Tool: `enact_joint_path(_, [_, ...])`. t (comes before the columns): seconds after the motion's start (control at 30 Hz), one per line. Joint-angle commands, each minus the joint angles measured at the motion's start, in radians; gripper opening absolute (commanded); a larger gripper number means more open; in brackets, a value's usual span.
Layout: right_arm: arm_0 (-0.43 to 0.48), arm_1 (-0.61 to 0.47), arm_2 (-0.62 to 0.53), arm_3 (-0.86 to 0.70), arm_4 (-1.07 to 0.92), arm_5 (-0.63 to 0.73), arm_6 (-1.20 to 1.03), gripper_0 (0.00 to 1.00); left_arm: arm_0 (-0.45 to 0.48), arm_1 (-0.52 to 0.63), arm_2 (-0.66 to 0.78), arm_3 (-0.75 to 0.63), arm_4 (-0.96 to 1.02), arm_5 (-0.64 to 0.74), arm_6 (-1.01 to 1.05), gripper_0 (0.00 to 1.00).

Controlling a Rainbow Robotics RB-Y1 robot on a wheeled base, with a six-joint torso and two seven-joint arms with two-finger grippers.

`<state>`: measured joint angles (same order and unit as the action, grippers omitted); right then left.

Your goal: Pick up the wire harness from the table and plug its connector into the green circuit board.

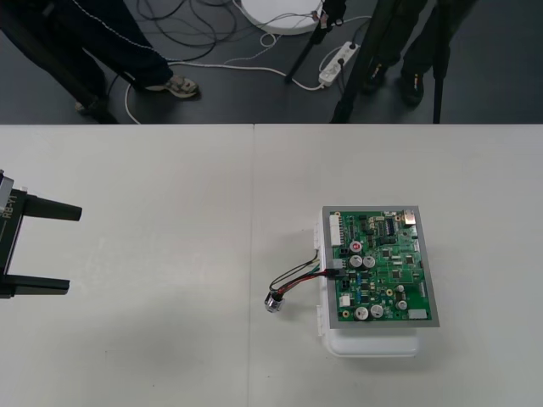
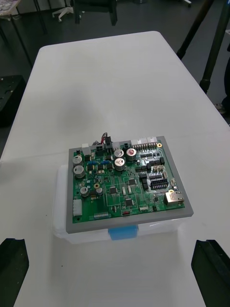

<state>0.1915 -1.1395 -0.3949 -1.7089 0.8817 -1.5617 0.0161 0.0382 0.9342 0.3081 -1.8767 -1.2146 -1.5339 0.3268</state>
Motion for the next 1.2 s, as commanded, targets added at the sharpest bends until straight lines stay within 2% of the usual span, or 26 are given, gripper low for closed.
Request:
enact_joint_path(0.03, [-0.024,-0.045,0.010,0.003,0.007,-0.009,0.012,1.00,0.025,0.040,0.025,-0.001,-0.005,-0.020,0.035,1.00])
enact_joint_path(1.2, [-0.023,-0.043,0.022,0.012,0.025,-0.009,0.005,1.00,0.025,0.040,0.025,-0.001,-0.005,-0.020,0.035,1.00])
